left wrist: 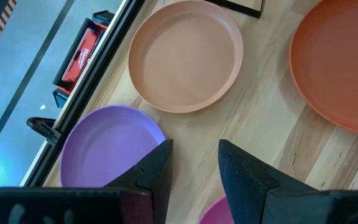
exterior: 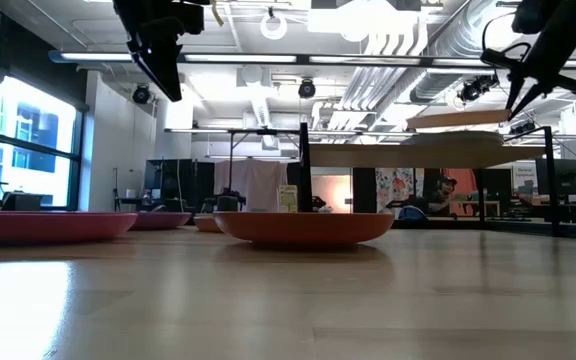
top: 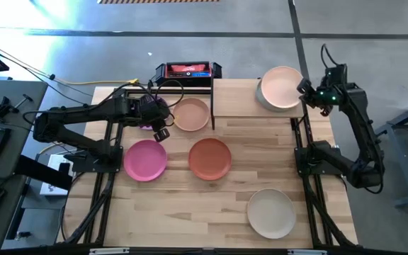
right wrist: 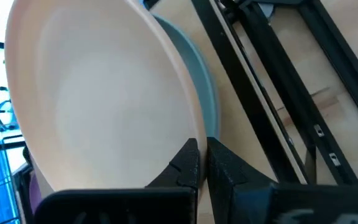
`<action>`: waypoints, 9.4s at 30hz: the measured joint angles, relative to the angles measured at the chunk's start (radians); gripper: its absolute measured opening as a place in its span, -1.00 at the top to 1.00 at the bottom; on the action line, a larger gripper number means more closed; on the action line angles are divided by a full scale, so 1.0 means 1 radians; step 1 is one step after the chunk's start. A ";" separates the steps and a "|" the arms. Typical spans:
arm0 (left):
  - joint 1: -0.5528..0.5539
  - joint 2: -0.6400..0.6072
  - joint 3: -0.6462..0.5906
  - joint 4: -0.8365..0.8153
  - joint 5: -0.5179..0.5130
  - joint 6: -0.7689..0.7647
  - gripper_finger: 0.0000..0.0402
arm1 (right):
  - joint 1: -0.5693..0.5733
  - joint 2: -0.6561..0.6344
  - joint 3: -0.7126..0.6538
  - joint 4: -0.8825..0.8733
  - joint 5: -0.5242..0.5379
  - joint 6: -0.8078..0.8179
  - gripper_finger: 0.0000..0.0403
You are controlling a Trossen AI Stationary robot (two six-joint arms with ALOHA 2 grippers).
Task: Place and stack plates onto a shelf
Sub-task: Stack the light orange plate on top of the light blue plate on the shelf, then stack the brown plate on top of the light orange plate on the shelf
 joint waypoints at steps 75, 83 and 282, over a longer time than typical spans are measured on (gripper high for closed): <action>0.000 0.000 0.000 0.000 -0.001 0.000 0.42 | 0.129 0.089 0.000 0.027 0.089 0.054 0.52; 0.000 0.000 0.000 -0.001 -0.001 0.000 0.42 | 0.129 0.079 0.000 0.016 0.006 0.020 0.52; 0.267 0.643 0.000 0.305 0.308 0.922 0.87 | 1.013 0.241 0.000 0.485 0.115 0.046 0.59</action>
